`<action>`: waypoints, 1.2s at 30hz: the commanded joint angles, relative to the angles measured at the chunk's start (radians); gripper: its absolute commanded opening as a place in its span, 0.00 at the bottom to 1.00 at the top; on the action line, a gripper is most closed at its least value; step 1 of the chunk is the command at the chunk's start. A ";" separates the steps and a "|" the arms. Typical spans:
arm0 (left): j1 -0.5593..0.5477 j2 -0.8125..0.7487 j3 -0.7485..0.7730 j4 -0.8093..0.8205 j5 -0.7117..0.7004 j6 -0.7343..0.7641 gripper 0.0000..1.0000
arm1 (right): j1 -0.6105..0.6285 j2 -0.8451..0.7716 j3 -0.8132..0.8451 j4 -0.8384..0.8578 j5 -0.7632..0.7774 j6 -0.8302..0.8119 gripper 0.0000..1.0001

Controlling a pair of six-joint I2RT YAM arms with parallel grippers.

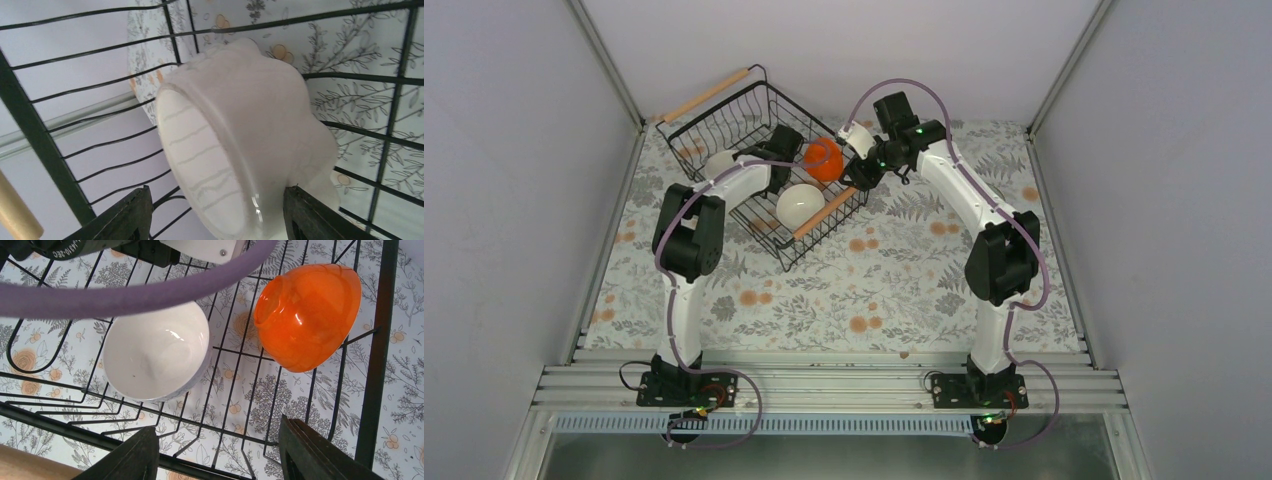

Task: Unload the bowls from the dish rack

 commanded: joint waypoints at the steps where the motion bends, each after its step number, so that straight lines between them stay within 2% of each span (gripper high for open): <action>1: 0.002 -0.039 -0.043 -0.003 -0.016 -0.025 0.66 | 0.006 0.000 0.034 -0.030 -0.034 -0.017 0.58; 21: -0.005 -0.048 -0.185 0.095 0.064 -0.067 0.67 | 0.005 0.008 0.048 -0.042 -0.014 -0.013 0.59; 31: -0.003 -0.057 -0.326 0.282 -0.013 -0.003 0.67 | 0.005 0.015 0.044 -0.038 -0.015 -0.010 0.59; 36: -0.004 -0.059 -0.335 0.329 -0.035 0.010 0.67 | 0.005 0.009 0.021 -0.024 -0.012 -0.011 0.59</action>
